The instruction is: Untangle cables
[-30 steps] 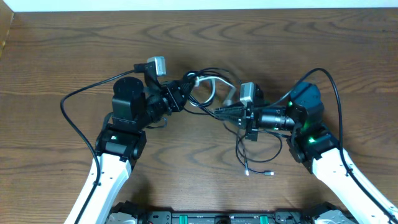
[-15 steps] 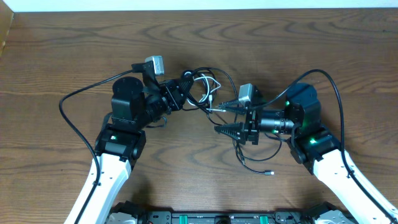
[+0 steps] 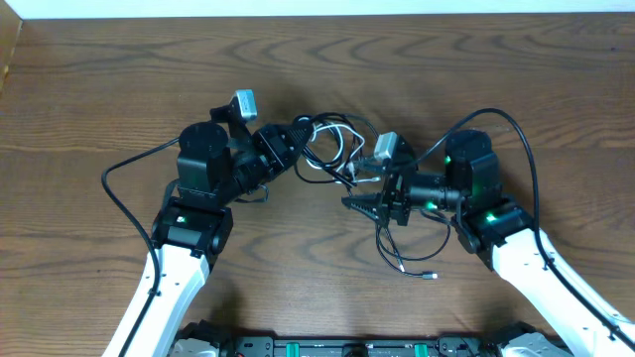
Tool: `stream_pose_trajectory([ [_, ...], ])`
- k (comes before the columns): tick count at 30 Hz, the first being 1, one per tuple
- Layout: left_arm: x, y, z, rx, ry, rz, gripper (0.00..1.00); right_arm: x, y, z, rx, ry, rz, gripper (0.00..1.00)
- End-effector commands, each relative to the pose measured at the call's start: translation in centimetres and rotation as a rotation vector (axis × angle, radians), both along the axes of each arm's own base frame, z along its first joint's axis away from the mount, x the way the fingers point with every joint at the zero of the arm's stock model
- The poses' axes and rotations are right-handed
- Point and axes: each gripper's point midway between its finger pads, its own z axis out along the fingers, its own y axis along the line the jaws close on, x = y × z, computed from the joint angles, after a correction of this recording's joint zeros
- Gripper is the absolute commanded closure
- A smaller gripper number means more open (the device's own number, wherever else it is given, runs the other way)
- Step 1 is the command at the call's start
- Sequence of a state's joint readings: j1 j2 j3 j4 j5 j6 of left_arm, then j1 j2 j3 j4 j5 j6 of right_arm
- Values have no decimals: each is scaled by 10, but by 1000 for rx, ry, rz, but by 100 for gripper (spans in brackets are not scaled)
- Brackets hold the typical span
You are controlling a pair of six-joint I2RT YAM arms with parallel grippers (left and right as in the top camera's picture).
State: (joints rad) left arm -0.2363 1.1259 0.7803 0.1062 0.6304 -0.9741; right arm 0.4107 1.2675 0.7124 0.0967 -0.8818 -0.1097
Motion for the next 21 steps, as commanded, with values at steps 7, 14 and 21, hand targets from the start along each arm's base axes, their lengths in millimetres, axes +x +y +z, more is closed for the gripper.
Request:
stream_pose_trajectory([
  [7, -7, -9, 18, -84, 10, -51, 92, 6, 8, -18, -21, 15, 19, 49],
  [14, -14, -20, 19, -102, 30, -86, 92, 1, 23, -23, -16, -2, 57, 74],
  [21, -11, -17, 18, -94, 26, -65, 92, 0, 24, -24, -18, 3, 62, 99],
])
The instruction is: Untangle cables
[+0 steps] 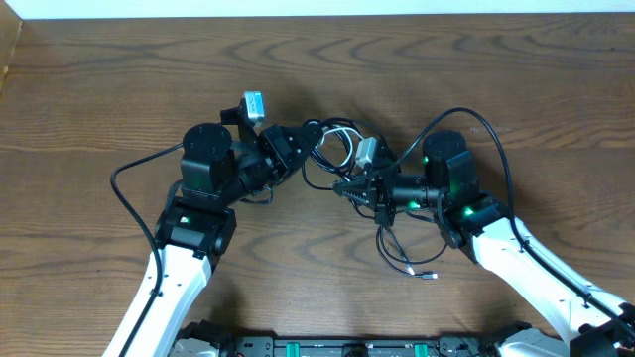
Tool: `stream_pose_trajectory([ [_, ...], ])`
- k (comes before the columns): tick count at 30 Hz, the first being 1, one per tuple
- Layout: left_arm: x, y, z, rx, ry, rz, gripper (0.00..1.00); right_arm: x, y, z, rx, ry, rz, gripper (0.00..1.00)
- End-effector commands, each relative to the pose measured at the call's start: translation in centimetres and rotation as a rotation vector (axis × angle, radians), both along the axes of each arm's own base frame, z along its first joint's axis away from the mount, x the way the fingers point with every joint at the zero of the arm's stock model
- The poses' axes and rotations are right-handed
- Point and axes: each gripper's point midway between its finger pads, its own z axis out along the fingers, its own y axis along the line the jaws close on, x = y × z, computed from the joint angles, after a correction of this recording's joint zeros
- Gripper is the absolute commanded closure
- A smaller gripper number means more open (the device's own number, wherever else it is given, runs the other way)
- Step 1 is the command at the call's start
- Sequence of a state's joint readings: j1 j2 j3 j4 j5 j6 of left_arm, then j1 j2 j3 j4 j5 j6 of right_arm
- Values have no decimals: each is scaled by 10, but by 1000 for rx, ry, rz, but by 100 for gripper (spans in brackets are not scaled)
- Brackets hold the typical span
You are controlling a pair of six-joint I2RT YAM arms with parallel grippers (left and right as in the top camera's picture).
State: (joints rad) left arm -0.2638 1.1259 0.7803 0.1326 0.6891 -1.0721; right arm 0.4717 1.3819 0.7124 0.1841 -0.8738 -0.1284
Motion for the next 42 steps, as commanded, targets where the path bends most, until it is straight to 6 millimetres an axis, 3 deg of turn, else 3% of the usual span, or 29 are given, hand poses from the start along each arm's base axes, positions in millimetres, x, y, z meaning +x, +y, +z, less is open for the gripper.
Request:
stream_pose_trajectory([
  [1, 2, 1, 10, -2, -32, 8, 92, -2, 2, 2, 6, -1, 14, 99],
  [5, 10, 8, 8, 86, -119, 47, 92, -16, 6, 13, 65, -4, 110, 99],
  [10, 14, 14, 1, 273, -283, 25, 92, -42, 4, 51, 219, -35, 313, 99],
  [17, 14, 15, -1, 407, -431, -31, 92, -53, -6, 76, 289, -18, 411, 99],
  [28, 14, 15, -1, 439, -467, -44, 92, -50, -9, 74, 286, 13, 394, 99],
  [37, 13, 15, -2, 549, -590, -90, 92, -25, -34, 75, 290, 178, 277, 99],
  [42, 13, 15, -1, 550, -592, -91, 92, -28, -45, 81, 298, 209, 308, 99],
])
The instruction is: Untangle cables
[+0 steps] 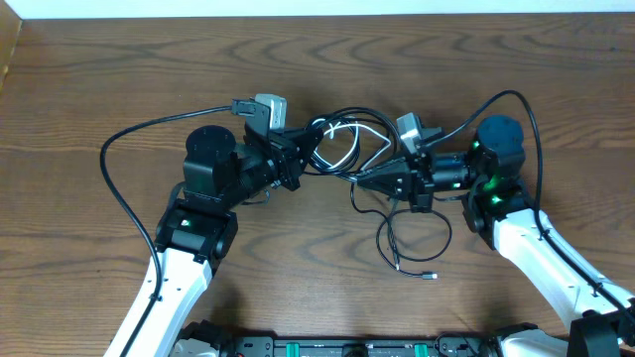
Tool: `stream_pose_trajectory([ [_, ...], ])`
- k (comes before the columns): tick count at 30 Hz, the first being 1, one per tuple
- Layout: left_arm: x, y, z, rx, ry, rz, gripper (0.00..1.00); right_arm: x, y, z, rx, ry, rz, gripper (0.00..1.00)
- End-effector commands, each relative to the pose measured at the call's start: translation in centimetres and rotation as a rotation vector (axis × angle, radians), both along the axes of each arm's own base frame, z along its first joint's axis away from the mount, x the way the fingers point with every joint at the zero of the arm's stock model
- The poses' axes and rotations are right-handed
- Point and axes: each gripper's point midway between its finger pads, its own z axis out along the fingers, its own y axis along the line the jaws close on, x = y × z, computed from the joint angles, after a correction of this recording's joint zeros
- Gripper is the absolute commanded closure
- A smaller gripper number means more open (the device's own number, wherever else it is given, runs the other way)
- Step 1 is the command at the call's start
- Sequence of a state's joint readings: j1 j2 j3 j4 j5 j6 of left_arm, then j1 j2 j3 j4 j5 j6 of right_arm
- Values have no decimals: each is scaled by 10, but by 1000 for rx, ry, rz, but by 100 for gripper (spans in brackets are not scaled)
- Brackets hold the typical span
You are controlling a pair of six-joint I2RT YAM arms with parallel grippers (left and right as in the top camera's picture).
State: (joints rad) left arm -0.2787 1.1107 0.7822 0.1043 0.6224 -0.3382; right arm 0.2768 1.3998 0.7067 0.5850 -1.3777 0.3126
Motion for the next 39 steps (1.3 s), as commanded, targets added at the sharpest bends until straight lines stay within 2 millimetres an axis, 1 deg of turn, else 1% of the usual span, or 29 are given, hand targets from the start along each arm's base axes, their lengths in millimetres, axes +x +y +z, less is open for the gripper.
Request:
stream_pose_trajectory([
  [1, 11, 11, 0, 66, -59, 50, 92, -15, -10, 11, 10, 48, 93, 99],
  [16, 12, 11, 0, 66, -59, 50, 93, -15, -9, 20, 13, 83, 97, 99],
  [19, 12, 11, 0, 66, -59, 50, 92, -16, -10, 30, 15, 117, 98, 99],
  [23, 12, 11, 0, 66, -59, 50, 94, -19, -10, 41, 23, 126, 103, 99],
  [24, 12, 11, 0, 66, -59, 50, 92, -21, -11, 43, 23, 118, 110, 99],
  [27, 12, 11, 0, 66, -59, 50, 92, -24, -11, 44, 19, 103, 127, 99],
  [36, 11, 11, 0, 63, -55, 50, 93, -24, -11, 43, 23, 77, 126, 99],
  [39, 11, 10, 0, 22, -12, 63, 92, -23, -11, 41, 26, 48, 125, 99],
])
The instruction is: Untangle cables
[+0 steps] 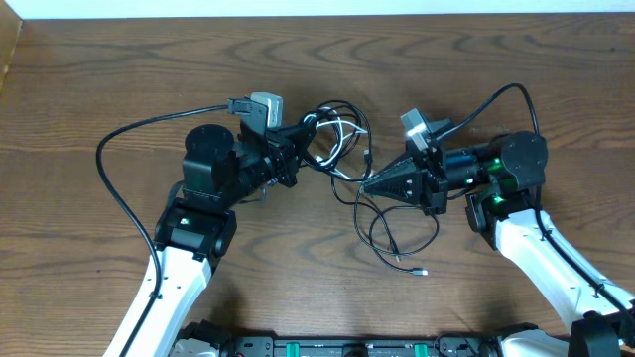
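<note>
A tangle of black and white cables lies at the middle of the table in the overhead view. My left gripper is at the tangle's left edge, shut on its strands. My right gripper points left at the tangle's lower right, its fingers closed to a point on a black cable. From there a black cable loop trails toward the front and ends in a small connector.
Each arm's own black supply cable arcs over the table, one on the left and one on the right. The wooden table stretches behind the arms, and a black rail runs along the front edge.
My right arm has drawn back to the right, its gripper still shut on the black cable. The loose loop below it has shifted and widened. The left gripper has hardly moved.
First my right gripper stood open below the tangle while the left held its left side. Then the right gripper was in at the tangle's right edge. Then it was shut on a black strand and further right, and now the strand is stretched out more.
</note>
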Tool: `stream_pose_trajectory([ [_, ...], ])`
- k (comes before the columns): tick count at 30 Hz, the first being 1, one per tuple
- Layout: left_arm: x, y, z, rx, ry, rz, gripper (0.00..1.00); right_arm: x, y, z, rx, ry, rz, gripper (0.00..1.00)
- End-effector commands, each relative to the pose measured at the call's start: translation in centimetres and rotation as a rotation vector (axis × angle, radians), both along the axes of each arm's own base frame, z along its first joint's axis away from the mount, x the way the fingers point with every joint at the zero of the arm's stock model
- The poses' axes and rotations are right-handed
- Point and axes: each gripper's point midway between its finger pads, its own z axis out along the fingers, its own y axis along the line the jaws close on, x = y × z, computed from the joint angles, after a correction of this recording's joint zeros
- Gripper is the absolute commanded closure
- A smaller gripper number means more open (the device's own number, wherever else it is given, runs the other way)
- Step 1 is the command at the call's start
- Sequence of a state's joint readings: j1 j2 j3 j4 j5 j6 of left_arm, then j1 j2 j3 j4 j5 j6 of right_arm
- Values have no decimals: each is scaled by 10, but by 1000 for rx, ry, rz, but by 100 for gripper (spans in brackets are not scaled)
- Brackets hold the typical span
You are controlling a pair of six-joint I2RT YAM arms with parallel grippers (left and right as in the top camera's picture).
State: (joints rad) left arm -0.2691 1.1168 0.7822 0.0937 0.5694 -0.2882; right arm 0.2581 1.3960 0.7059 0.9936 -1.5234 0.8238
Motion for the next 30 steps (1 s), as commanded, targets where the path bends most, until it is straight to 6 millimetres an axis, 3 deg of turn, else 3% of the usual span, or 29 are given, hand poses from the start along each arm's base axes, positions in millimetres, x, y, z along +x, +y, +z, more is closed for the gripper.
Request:
stream_pose_trajectory([
  [1, 2, 0, 7, -42, 20, 13, 93, 1, -2, 3, 10, -59, -3, 99],
  [13, -12, -14, 14, -112, 53, -87, 92, 37, 2, -23, -27, 68, -194, 99],
  [16, -12, -14, 15, -141, 80, -77, 92, 48, 1, -34, -55, 101, -264, 99],
  [21, -12, -14, 20, -189, 110, -65, 93, 70, -4, -69, -163, 176, -425, 99],
  [25, -13, -16, 22, -224, 141, -64, 92, 75, -7, -79, -195, 192, -468, 99],
  [30, -26, -28, 38, -255, 95, -184, 93, 76, -6, -79, -197, 188, -469, 99],
])
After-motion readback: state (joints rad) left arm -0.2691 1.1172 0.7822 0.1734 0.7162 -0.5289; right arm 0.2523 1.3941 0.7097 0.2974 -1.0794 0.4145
